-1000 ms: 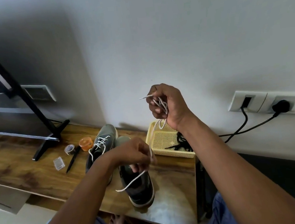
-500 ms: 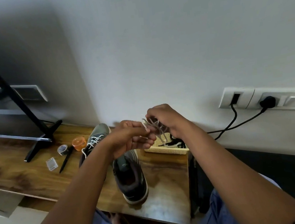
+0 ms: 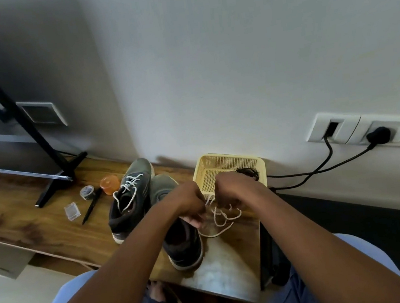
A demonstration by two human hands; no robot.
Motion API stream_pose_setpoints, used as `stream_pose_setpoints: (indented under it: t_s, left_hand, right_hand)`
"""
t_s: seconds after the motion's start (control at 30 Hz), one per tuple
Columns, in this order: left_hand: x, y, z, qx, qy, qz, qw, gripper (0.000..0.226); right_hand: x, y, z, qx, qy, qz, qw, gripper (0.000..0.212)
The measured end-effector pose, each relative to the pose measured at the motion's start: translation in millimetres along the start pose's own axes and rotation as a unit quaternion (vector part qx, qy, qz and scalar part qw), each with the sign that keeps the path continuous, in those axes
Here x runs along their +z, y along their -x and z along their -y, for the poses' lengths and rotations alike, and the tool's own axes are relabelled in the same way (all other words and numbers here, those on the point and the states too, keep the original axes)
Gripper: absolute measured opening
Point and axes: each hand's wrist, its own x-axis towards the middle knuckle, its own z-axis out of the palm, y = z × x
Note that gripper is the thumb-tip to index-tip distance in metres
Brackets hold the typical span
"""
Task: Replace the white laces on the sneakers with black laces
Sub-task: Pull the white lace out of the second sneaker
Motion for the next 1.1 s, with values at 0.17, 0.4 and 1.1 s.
stream_pose_setpoints:
  t_s: [0.17,0.4,1.1]
  left_hand:
    - [-29,12,5,0.029,0.015,-0.075,0.997,0.018]
    - [-95,36,50,0.062,-0.066,-0.410,0.908,0.013]
    - [-102,25,130,-0.080,-0.246,-0.331,0.908,0.030]
  right_hand:
    - [-2,-3,5,-0.005,-0.030,0.023,0.999,0.011]
    - [-15,3,33,-0.136,-0.061,-0.080,0.986,0.004]
    - [44,-41,98,-0.152,0.024,-0.154,0.976,0.020]
